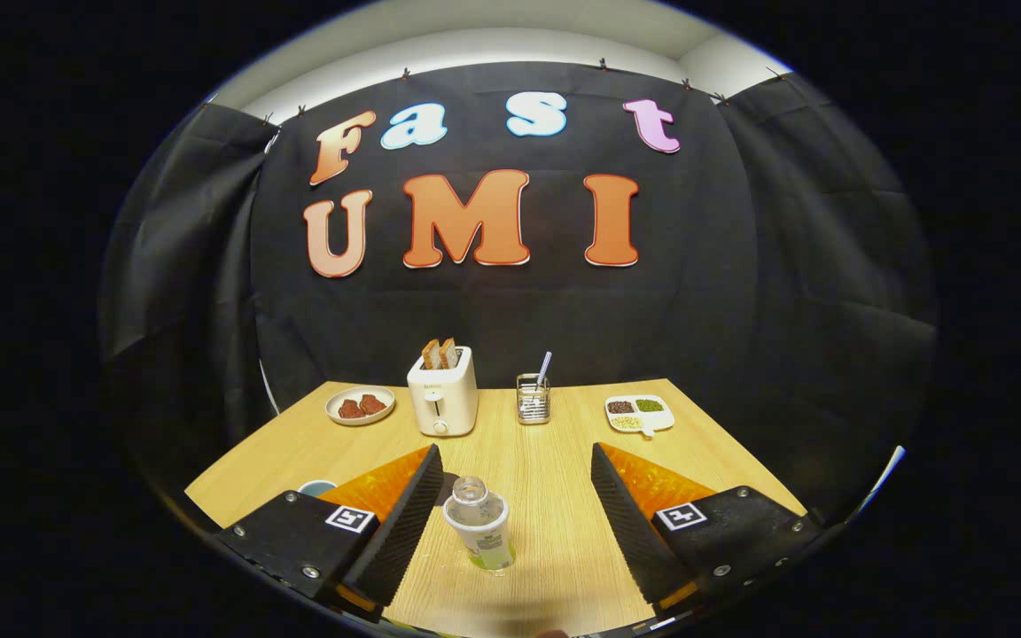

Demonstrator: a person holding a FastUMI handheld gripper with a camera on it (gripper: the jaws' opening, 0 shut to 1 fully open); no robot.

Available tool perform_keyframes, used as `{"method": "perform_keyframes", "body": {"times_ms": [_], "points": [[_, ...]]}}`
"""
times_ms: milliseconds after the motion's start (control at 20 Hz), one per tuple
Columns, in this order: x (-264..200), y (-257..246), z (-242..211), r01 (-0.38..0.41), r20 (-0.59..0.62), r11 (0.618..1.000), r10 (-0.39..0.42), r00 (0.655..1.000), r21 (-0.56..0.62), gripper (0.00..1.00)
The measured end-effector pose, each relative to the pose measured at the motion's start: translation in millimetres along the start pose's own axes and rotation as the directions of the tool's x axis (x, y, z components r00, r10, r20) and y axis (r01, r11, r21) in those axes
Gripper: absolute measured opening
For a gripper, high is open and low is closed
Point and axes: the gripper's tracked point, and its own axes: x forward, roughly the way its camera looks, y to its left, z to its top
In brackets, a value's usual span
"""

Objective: Take the bottle from table, then pour the juice into the cup, finally place the bottle on the coaster

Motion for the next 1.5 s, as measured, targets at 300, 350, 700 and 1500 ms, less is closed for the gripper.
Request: {"method": "perform_keyframes", "body": {"times_ms": [300,350,700,1500], "points": [[23,25,-56,-0.041,-0.085,0.998,0.036,0.996,-0.057,0.99],[26,26,-65,-0.042,-0.097,0.997,0.036,0.995,-0.061,1.0],[50,21,-117,-0.034,-0.19,0.998,0.022,0.982,-0.061,1.0],[78,32,-150,-0.012,-0.341,0.999,0.026,0.94,0.041,0.53]]}}
